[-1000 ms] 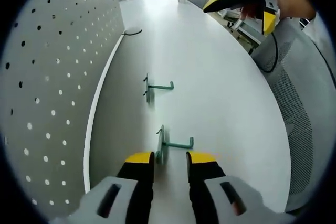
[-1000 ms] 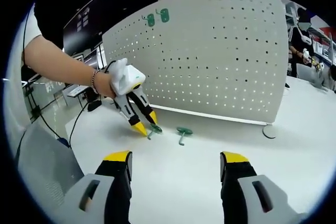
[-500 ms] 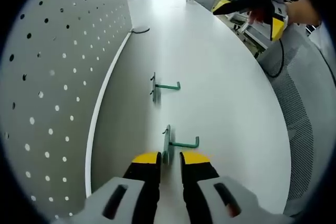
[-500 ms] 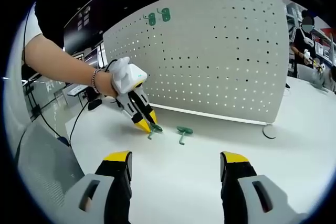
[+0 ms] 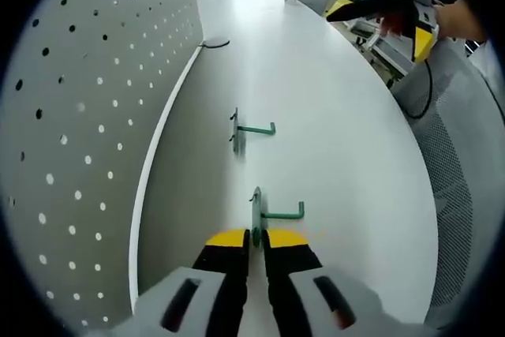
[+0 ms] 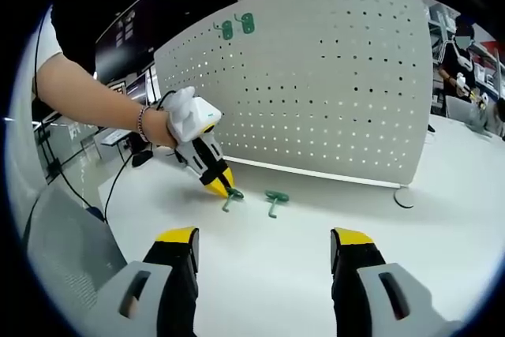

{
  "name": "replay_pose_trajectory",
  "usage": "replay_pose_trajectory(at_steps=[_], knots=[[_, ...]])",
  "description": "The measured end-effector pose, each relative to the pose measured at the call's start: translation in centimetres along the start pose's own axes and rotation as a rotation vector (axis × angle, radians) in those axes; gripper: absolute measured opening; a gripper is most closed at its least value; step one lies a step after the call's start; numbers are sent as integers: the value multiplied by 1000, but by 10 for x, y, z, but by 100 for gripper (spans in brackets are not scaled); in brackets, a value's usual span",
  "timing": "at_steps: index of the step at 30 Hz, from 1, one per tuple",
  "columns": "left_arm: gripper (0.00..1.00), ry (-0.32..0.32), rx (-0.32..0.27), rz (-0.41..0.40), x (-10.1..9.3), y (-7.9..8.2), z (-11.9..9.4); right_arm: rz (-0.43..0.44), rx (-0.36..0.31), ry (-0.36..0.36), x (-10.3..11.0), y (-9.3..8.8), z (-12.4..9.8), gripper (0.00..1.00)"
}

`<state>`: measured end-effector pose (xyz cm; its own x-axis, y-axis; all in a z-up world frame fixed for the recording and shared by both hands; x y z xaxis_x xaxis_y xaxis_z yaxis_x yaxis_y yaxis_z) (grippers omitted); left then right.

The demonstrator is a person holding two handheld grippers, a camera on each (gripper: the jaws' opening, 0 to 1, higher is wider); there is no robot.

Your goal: Insert the hook assembly into the mounting plate slot until the hook locks in place.

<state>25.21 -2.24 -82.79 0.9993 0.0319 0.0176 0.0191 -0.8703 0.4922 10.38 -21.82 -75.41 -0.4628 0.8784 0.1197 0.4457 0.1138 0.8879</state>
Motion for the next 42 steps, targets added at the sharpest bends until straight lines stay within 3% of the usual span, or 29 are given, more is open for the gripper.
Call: replay_pose_trajectory(at_steps=[27,34,42], knots=[[3,30,-8,8,-2,-1,-1,8,-6,-1,-1,1,1,66],[3,78,-134,-31,-7,2,-6,11,-20,-4,-1,3,-1,66],[3,134,-219,-62,-8,8,-15,9,-22,1,0,3,0,66]])
Point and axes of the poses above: the point that each gripper's makers call its tool centre point, and the gripper's own axes: z roughly forward along the fingers, x roughly to its left, y roughly out of its top, the point moved 6 cm from there along -z, roughly backward along the fingers
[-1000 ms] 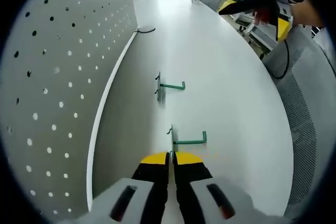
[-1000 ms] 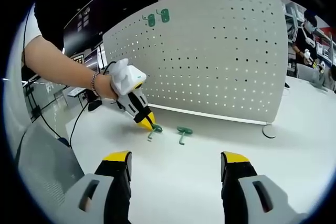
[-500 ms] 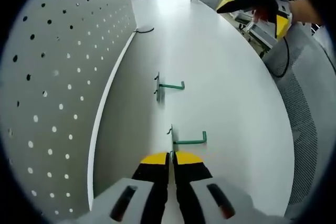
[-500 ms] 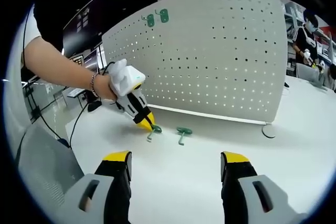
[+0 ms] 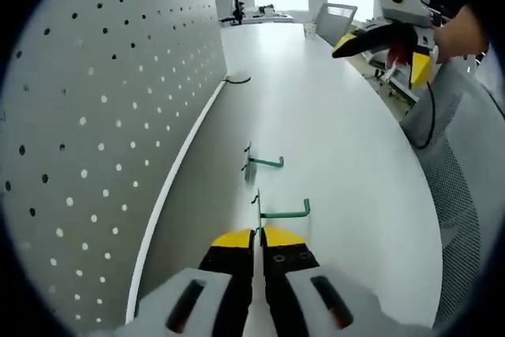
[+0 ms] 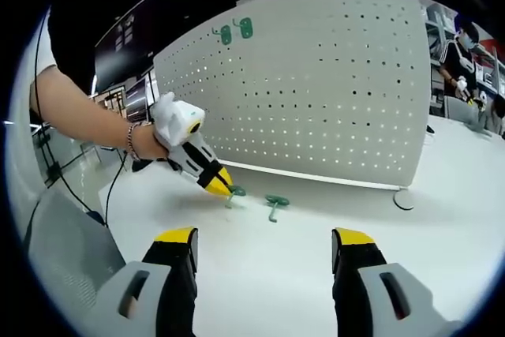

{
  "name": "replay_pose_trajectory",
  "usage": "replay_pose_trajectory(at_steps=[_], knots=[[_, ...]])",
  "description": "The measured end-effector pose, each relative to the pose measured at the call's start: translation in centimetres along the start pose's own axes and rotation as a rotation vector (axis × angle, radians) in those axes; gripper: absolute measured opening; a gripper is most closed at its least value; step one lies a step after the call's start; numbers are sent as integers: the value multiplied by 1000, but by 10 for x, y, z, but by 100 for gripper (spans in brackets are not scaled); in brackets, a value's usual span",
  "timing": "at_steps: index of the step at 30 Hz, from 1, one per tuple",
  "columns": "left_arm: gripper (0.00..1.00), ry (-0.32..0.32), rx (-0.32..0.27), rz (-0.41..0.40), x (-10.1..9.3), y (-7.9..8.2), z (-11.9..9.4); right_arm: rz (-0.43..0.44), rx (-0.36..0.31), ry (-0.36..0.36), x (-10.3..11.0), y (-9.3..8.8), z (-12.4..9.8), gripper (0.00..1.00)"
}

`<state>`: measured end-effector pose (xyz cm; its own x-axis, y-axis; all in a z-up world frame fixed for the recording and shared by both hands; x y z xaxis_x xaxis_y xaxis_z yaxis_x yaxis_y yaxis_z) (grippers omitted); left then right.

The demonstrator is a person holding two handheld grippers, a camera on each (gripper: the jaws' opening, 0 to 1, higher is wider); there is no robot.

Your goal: Insert the hook assembly into the mounting plate slot until the hook locks in place.

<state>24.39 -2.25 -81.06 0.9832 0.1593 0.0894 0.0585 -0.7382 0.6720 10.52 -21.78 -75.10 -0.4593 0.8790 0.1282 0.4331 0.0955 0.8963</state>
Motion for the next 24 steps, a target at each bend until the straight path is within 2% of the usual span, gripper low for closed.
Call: replay_pose_trajectory(at_steps=[14,24], knots=[[3,57,-128,-73,-2,10,-16,-1,-12,4,1,2,-1,67],[3,94,-180,-98,-8,12,-28,-7,-18,9,3,6,-1,67]])
Point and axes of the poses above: the point that each gripper's makers call its tool centre point, and the gripper's own axes: z roughly forward along the fingers, x roughly to its left, y roughly out of its top, the point moved 6 cm from there along -z, roughly backward along the fingers
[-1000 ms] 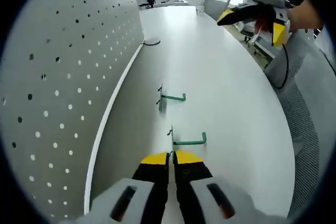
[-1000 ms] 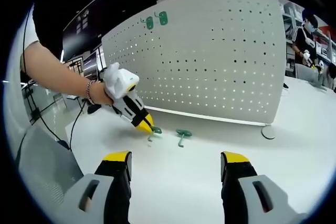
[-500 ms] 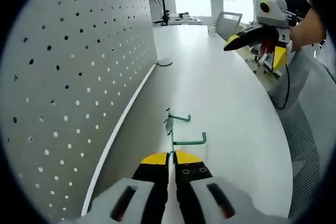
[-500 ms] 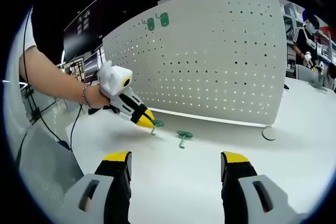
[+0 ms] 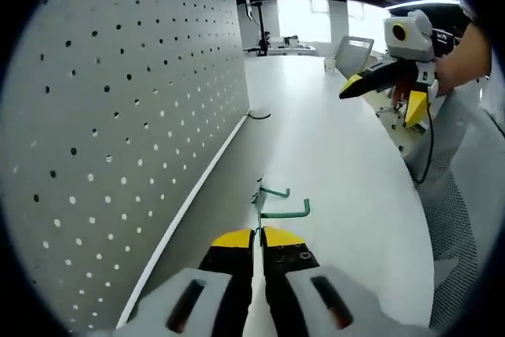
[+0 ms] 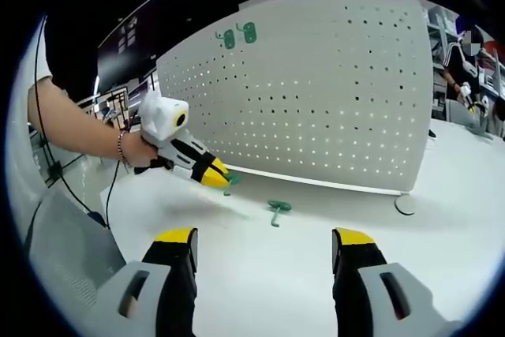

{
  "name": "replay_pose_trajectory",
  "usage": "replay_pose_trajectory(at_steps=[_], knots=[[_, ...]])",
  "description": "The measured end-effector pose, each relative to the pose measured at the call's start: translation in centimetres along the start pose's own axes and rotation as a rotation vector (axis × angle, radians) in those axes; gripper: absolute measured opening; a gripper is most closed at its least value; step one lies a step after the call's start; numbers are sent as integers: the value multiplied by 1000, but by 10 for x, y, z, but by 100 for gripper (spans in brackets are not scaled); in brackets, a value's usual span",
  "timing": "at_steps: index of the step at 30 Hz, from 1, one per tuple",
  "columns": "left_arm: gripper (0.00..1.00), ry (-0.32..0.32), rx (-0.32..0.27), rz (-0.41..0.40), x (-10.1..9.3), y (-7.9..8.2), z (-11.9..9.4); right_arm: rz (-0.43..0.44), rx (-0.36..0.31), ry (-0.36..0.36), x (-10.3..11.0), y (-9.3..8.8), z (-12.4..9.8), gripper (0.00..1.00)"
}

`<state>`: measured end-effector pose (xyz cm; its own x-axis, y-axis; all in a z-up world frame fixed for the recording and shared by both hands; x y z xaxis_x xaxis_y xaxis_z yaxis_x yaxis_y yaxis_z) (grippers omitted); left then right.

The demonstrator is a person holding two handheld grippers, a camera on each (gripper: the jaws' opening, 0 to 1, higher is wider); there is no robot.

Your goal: Insert the hook assembly into the mounting plate slot until the hook locks in place.

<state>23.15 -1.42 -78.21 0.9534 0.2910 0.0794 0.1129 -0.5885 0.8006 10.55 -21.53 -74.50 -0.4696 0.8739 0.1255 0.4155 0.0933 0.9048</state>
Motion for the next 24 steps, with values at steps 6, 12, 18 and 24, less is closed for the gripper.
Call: replay_pose_trajectory(at_steps=[6,12,18,24], knots=[[3,13,-43,-25,-2,2,-9,-3,11,-1,0,-2,1,68],[3,38,-68,-50,-5,2,-18,-5,7,5,1,-1,1,68],[3,55,-102,-81,-7,5,-24,-7,3,9,2,0,1,68],[3,75,-134,-92,-9,10,-31,-4,-8,12,3,3,0,68]])
Point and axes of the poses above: the point that each gripper's makers call its tool centre point, and the gripper's own axes: z roughly forward along the fingers, x roughly to its left, y roughly out of its top, the point moved 6 cm from there along -z, roughly backward along the fingers
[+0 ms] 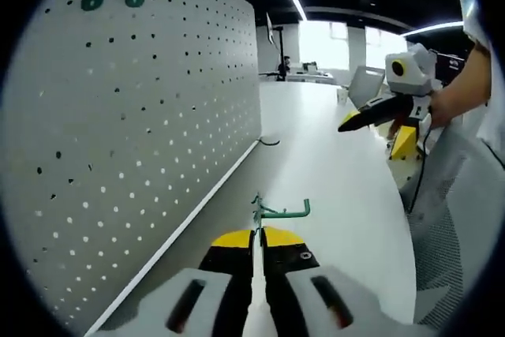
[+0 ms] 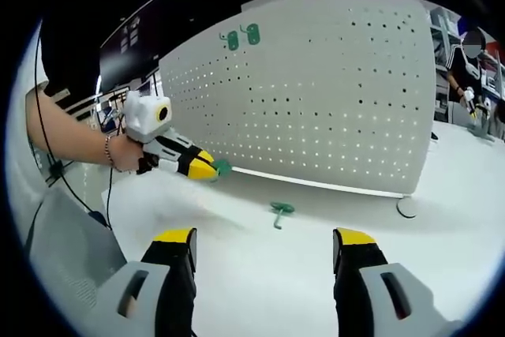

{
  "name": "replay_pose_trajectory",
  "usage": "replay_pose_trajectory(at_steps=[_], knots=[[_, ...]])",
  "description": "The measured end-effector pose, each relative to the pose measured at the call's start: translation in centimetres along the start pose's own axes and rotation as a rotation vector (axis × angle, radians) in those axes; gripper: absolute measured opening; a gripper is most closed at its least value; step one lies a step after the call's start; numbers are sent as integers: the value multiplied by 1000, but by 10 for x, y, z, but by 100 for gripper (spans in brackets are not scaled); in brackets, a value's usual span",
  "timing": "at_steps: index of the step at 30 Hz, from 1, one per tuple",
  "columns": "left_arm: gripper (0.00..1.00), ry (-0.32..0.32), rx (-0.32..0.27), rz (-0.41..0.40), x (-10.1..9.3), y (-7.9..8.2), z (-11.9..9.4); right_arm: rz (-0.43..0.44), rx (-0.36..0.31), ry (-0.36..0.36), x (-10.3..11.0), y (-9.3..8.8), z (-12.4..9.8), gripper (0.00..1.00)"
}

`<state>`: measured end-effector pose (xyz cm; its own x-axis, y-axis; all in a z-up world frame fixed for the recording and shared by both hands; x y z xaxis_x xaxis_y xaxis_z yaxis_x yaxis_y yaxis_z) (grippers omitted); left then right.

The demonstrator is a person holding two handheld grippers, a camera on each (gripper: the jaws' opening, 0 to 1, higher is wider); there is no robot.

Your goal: Insert the hook assembly into the mounting plate slot until the hook locks in place.

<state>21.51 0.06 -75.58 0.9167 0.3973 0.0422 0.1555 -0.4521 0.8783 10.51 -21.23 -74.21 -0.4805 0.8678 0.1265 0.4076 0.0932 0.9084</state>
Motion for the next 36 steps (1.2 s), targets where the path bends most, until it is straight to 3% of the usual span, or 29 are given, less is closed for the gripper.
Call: replay_pose_trajectory(at_steps=[9,36], knots=[[3,63,-49,-46,0,3,-12,-4,-1,6,2,1,0,68],[3,164,-172,-114,-5,16,-49,-19,-21,14,6,6,-2,67]])
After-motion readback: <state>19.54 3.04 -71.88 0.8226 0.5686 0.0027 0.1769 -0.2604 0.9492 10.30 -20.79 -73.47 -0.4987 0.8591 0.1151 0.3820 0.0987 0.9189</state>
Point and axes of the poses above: the point that each gripper's makers call its tool centre point, and the gripper's own axes: z roughly forward along the fingers, x roughly to its left, y roughly out of its top, the point moved 6 cm from there along -z, roughly backward along the fingers
